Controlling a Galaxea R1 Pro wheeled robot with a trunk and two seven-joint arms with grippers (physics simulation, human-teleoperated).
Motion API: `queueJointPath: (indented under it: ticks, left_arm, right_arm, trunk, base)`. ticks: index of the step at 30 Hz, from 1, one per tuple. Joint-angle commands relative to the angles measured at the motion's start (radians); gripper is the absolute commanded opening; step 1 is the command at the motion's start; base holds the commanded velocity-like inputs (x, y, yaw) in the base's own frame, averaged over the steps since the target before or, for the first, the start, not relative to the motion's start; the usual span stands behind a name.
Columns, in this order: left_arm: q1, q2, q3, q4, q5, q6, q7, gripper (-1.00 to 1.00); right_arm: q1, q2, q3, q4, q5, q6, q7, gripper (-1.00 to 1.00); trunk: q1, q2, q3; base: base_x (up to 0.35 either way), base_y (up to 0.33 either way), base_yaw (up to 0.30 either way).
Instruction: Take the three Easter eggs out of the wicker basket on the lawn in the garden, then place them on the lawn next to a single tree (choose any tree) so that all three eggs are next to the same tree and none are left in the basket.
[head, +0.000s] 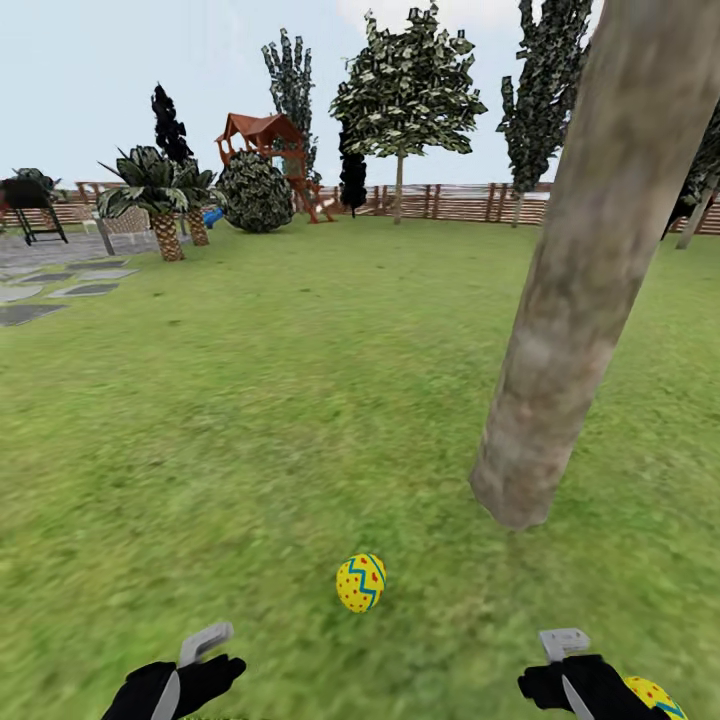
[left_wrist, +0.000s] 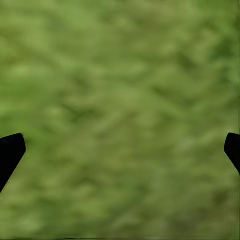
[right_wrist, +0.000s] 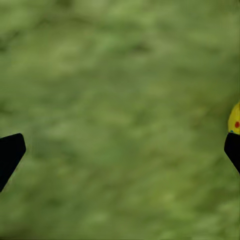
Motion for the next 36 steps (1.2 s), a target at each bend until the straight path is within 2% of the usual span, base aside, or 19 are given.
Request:
queueJointPath:
  ticks: [1,34,36]
  left_arm:
    - [-0.001,-0.001,0.006,-0.001,-0.003,0.006,-0.006,1.0]
    - [-0.001,-0.004,0.005,-0.001,-0.002,0.006,-0.004,1.0]
    - [-0.001,-0.005,0.004,-0.001,-0.002,0.006,-0.004,1.0]
  right_arm:
    - [0.0,-0.001,0.006,-0.002,-0.003,0.005,0.0,1.0]
    - [0.0,0.002,0.008,-0.002,-0.003,0.005,0.0,1.0]
    - [0.0,0.002,0.008,-0.002,-0.003,0.005,0.0,1.0]
  trunk:
    - [-0.004,0.007,0.002]
    - [-0.131,0.238,0.103]
    - [-0.131,0.238,0.103]
  base:
    - [0.0,0.0,0.293]
    - [0.0,0.0,0.287]
    - [0.0,0.0,0.289]
